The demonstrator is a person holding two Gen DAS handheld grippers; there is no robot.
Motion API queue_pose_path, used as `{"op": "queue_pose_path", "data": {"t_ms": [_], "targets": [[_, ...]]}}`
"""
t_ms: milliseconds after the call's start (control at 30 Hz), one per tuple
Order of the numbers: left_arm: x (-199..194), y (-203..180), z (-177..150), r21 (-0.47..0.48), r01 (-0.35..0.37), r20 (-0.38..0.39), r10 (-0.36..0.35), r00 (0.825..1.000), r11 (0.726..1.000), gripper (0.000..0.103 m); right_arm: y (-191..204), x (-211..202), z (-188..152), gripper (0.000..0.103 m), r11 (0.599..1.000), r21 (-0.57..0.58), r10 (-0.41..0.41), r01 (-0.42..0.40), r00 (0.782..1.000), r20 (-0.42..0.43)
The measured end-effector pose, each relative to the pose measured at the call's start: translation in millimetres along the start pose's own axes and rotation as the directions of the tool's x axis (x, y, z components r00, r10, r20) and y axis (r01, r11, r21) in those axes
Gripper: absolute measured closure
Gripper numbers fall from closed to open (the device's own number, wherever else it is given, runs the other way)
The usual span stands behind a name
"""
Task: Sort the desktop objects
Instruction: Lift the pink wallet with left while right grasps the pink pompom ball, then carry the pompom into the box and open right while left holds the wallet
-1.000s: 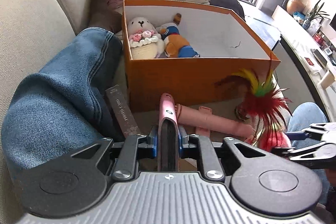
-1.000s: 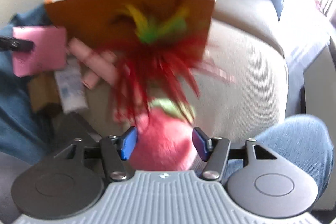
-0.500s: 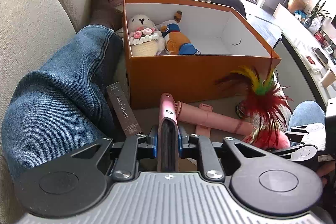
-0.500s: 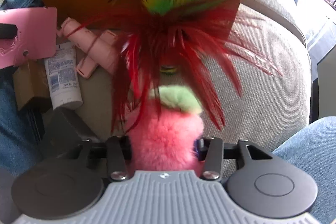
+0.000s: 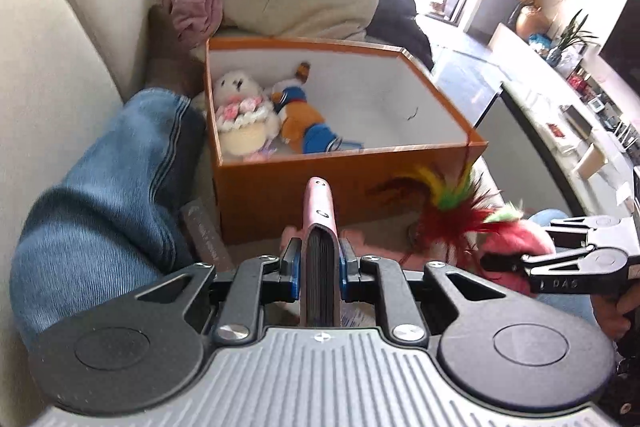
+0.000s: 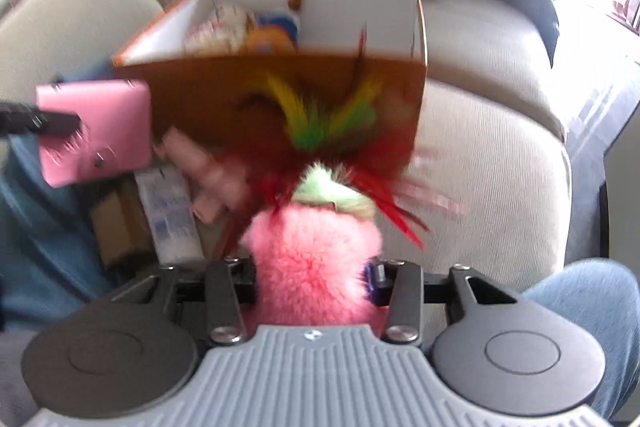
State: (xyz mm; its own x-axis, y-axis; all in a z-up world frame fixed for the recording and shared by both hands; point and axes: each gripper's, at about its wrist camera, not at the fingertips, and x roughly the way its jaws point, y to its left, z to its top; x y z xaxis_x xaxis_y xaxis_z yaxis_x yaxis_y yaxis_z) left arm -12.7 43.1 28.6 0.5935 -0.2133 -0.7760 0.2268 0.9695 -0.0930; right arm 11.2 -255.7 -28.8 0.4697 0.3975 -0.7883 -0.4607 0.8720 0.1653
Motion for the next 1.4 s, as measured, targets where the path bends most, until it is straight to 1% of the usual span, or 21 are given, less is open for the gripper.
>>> {"op": "queue_pose_path", "data": {"t_ms": [100, 133, 167, 233, 267, 300, 333, 500, 567, 733, 833, 933, 1033, 1100, 1267, 1400], "targets": [[-7.9, -3.8, 11.1, 0.011, 0.018, 0.031, -0.019, 0.999, 1.0, 0.084, 0.9, -17.3, 17.2, 0.059, 0.999, -0.02, 0.028, -0.027, 0.997, 0.065], [-9.7, -5.0, 15.2, 0.017, 0.02, 0.04, -0.021, 0.999, 1.0, 0.084, 3.8, -21.8, 23.9, 0.066, 0.999, -0.03, 0.036, -0.034, 0.995, 0.088], [-11.7, -6.5, 20.1, 0.024, 0.02, 0.052, -0.021, 0.998, 1.0, 0.084, 6.6, -25.6, 31.4, 0.08, 0.998, -0.039, 0.047, -0.043, 0.993, 0.109], [-13.0, -9.0, 28.8, 0.035, 0.016, 0.071, -0.018, 0.997, 0.999, 0.084, 11.7, -24.9, 47.2, 0.089, 0.996, -0.051, 0.074, -0.068, 0.989, 0.129], [-13.3, -9.7, 33.0, 0.038, 0.013, 0.08, -0.016, 0.997, 0.999, 0.084, 13.6, -24.8, 53.2, 0.096, 0.996, -0.072, 0.068, -0.058, 0.989, 0.135], [-13.4, -10.3, 36.1, 0.041, 0.009, 0.087, -0.013, 0.996, 0.999, 0.084, 16.1, -23.0, 58.0, 0.098, 0.995, -0.089, 0.051, -0.039, 0.989, 0.136], [-14.1, -11.1, 38.3, 0.045, 0.007, 0.095, -0.012, 0.995, 0.999, 0.084, 18.9, -19.3, 61.7, 0.103, 0.994, -0.105, 0.042, -0.028, 0.99, 0.134], [-12.8, -8.9, 43.4, 0.049, 0.016, 0.093, -0.02, 0.995, 0.999, 0.084, 23.0, -6.6, 70.5, 0.103, 0.992, -0.117, 0.06, -0.047, 0.992, 0.113], [-9.8, -6.4, 45.9, 0.047, 0.007, 0.088, -0.011, 0.996, 0.999, 0.084, 23.5, -8.7, 78.1, 0.103, 0.991, -0.122, 0.06, -0.045, 0.991, 0.124], [-9.4, 6.3, 55.2, 0.011, 0.009, 0.108, -0.01, 0.994, 1.0, 0.084, 29.2, -28.6, 104.4, 0.103, 0.987, -0.154, 0.073, -0.043, 0.979, 0.191], [-10.4, 16.0, 63.1, -0.013, 0.0, 0.13, 0.002, 0.992, 1.0, 0.084, 32.8, -36.0, 126.6, 0.103, 0.985, -0.171, 0.06, -0.019, 0.97, 0.236], [-7.3, 25.1, 70.9, -0.032, -0.009, 0.135, 0.013, 0.991, 0.999, 0.084, 29.9, -34.4, 147.5, 0.103, 0.987, -0.158, 0.046, -0.005, 0.965, 0.259], [0.5, 33.9, 78.7, -0.055, -0.019, 0.128, 0.026, 0.991, 0.998, 0.084, 25.1, -22.2, 167.0, 0.103, 0.991, -0.135, 0.026, 0.01, 0.963, 0.267], [6.3, 36.4, 83.5, -0.059, -0.023, 0.121, 0.03, 0.992, 0.998, 0.084, 21.4, -7.3, 179.3, 0.103, 0.992, -0.12, 0.0, 0.032, 0.966, 0.258], [26.2, 39.2, 89.8, -0.069, -0.021, 0.089, 0.027, 0.996, 0.997, 0.084, 6.6, 50.7, 199.4, 0.103, 0.995, -0.076, -0.051, 0.065, 0.983, 0.177], [43.5, 42.3, 92.4, -0.077, -0.026, 0.056, 0.031, 0.998, 0.997, 0.084, -0.5, 93.5, 209.7, 0.103, 0.993, -0.065, -0.089, 0.098, 0.989, 0.122]]}}
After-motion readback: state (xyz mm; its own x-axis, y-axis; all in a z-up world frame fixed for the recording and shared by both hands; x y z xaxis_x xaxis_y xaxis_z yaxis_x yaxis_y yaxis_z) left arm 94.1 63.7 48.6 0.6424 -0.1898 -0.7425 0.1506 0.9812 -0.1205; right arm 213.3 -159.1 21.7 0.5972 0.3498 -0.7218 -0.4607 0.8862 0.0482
